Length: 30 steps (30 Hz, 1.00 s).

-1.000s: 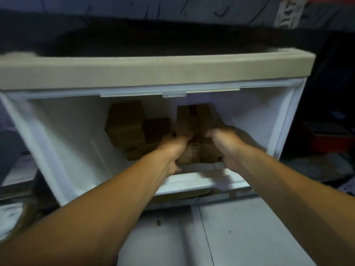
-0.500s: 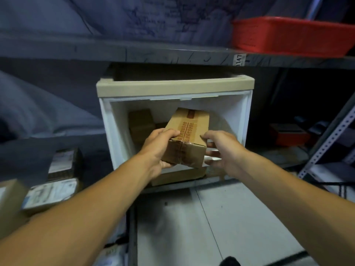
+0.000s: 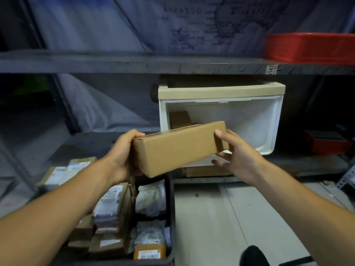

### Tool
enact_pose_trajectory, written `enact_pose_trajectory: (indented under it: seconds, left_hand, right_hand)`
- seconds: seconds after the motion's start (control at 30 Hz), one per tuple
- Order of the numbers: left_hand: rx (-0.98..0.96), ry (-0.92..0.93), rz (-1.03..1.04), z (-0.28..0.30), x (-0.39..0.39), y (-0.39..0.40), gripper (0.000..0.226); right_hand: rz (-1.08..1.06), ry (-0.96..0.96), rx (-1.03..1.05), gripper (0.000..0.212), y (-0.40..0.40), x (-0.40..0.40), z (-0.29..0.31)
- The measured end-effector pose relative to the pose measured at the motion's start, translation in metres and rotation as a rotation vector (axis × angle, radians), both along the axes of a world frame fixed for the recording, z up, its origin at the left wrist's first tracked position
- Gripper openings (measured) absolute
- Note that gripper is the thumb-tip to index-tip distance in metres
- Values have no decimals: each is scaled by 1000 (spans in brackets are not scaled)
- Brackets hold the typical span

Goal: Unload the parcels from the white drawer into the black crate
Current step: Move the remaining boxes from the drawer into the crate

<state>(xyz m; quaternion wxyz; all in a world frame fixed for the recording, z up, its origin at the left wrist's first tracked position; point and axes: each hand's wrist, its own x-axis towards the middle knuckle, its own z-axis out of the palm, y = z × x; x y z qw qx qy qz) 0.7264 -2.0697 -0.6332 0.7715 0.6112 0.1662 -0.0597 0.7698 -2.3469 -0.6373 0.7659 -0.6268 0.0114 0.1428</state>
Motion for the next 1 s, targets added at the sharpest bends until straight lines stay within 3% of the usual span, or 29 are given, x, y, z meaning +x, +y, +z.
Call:
enact_pose_trajectory:
  seconds: [0.13, 0.2, 0.43, 0.57, 0.7, 0.8, 1.0]
  left_hand:
    - [-66, 49, -31, 2, -8, 15, 31]
    - [-103, 63, -58, 3, -9, 14, 33]
    - [-78, 48, -80, -2, -5, 5, 39]
    - [-38, -90, -66, -2, -1, 5, 74]
    - [91, -325, -182, -4, -1, 2, 82]
    - [137, -328, -260, -12, -1, 3, 97]
    - [223, -324, -77, -15, 1, -7, 78]
  right_hand:
    - [127, -98, 75, 48, 9, -3, 4]
    - [151, -81, 148, 38, 13, -4, 7]
    - [74, 6, 132, 34, 14, -3, 12]
    - [44, 112, 112, 35, 10, 2, 13]
    - [32, 287, 45, 33, 2, 7, 9]
    - [25, 372, -15, 40, -3, 8, 4]
    - [88, 342, -39, 58, -6, 9, 1]
